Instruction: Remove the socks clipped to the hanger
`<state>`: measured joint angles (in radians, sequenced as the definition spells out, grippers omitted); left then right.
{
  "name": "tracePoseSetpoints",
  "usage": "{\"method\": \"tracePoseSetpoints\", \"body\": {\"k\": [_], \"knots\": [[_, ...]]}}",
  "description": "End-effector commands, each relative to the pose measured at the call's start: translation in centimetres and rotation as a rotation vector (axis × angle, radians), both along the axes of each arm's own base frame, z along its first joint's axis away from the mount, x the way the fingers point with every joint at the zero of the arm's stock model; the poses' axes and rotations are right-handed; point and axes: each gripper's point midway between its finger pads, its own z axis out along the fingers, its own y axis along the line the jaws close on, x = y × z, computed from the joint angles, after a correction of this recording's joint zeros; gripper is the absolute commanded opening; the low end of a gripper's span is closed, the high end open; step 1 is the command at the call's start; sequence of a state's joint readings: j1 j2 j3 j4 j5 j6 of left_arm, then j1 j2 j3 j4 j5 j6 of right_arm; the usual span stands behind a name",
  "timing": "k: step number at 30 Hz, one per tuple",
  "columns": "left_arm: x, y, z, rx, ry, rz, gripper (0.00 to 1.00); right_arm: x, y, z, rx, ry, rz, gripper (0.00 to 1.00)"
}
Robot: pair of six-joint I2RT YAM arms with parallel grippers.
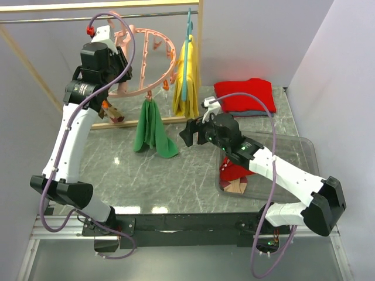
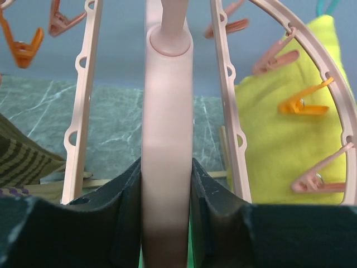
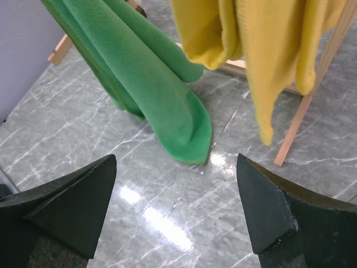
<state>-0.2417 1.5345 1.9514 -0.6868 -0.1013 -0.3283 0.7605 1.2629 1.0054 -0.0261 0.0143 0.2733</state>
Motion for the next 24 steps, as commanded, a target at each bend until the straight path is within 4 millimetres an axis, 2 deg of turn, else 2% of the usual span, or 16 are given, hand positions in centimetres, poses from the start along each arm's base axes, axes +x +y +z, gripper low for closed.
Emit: {"method": "tracePoseSetpoints", "body": {"k": [1,5,7,10,13,14,17,20,24], "knots": [[-1.2,1.3,6.5,-0.093,-0.188,0.158,0.11,-1.1,-0.5,1.0,0.025,-0.011,-0.004,0.94],[-1.4,1.4,6.9,-0.139,-0.227,0.265,0.10,-1.5,-0.4,1.1,0.027,-0.009,0.001,0.95],[-1.5,0.8,7.0,-0.132,-0.235,0.285,0.10,-1.7,-0.6,1.0,0.025,-0.005,-0.003,0.95],[-1.5,0.4,7.0,-0.104,-0.236,0.328,0.16,-1.9,-0.7,1.0,0.031,-0.006,-0.002,0.97],[-1.3,0.3,6.8,-0.094,-0.225,0.342,0.34,-2.0,-0.6,0.9,0.032,0.000,0.001,0.98],[-1.4,0.3,6.6,-0.091,-0.220,0.342,0.46,-2.0,-0.6,0.8,0.030,0.002,0.002,1.00],[-1.7,0.0,6.4,-0.085,-0.219,0.313,0.66,-2.2,-0.4,0.5,0.025,0.004,0.011,1.00],[-2.1,-0.2,6.5,-0.083,-0.218,0.283,0.81,-2.3,-0.1,0.3,0.020,0.006,0.016,1.00],[-3.0,-0.4,6.6,-0.078,-0.210,0.247,0.88,-2.8,0.8,0.6,0.023,-0.014,0.057,1.00]]}}
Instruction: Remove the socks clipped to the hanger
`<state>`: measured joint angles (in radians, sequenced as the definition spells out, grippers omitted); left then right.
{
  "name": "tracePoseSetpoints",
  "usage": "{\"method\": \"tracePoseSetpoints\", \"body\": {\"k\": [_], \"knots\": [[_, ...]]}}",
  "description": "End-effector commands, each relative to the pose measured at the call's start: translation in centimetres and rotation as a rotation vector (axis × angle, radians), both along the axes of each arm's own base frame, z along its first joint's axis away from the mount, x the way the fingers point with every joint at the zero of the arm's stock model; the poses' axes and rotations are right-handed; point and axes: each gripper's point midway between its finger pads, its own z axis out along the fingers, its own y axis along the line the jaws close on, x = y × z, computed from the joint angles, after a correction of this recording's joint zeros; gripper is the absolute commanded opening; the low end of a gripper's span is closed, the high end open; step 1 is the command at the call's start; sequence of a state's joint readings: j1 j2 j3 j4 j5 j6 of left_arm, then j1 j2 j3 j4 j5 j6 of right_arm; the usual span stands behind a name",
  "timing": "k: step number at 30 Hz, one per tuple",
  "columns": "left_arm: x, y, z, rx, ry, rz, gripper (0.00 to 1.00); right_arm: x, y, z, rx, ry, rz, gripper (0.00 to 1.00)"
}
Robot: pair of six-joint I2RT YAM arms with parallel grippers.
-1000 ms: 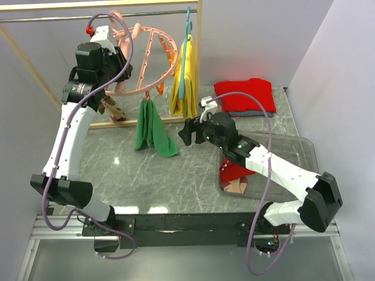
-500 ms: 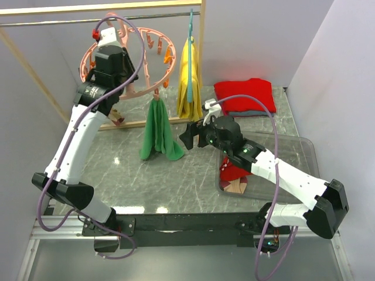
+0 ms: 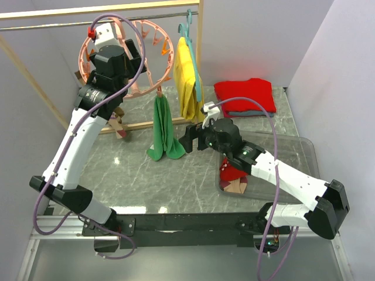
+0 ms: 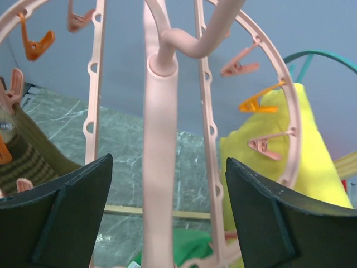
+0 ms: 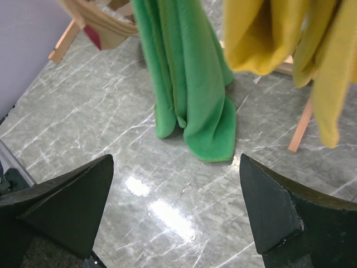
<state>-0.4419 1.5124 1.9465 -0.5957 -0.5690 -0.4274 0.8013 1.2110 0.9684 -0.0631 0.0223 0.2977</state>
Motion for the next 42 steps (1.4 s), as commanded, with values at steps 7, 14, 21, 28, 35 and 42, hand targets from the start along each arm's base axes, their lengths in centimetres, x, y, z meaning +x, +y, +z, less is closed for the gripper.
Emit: {"method": "tracePoseSetpoints", "body": {"k": [7,14,21,28,35,42], "knots": [[-6.2,0.7,3.7,-0.048,-0.087,-0.126,0.93,-1.8,4.4,1.8,0.045,-0.120,0.132,1.00],[-12.1,2.3,3.3,-0.071,-0.121,-0.190,0.94,-2.9,11.4,2.6,0.127,-0.199,0.186,1.00],[-17.5,4.7,3.3,-0.086,-0.179,-0.203,0.95,-2.7,19.7,1.1,0.223,-0.221,0.245,1.00],[-21.6,7.4,2.6,-0.112,-0.246,-0.160,0.96,0.0,25.7,-0.1,0.277,-0.239,0.240,1.00],[-23.1,8.4,2.8,-0.099,-0.286,-0.151,0.96,4.9,29.1,-1.2,0.255,-0.298,0.095,0.99],[-23.9,8.4,2.5,-0.097,-0.302,-0.173,0.96,8.1,30.8,-5.0,0.199,-0.303,0.037,0.85]]}}
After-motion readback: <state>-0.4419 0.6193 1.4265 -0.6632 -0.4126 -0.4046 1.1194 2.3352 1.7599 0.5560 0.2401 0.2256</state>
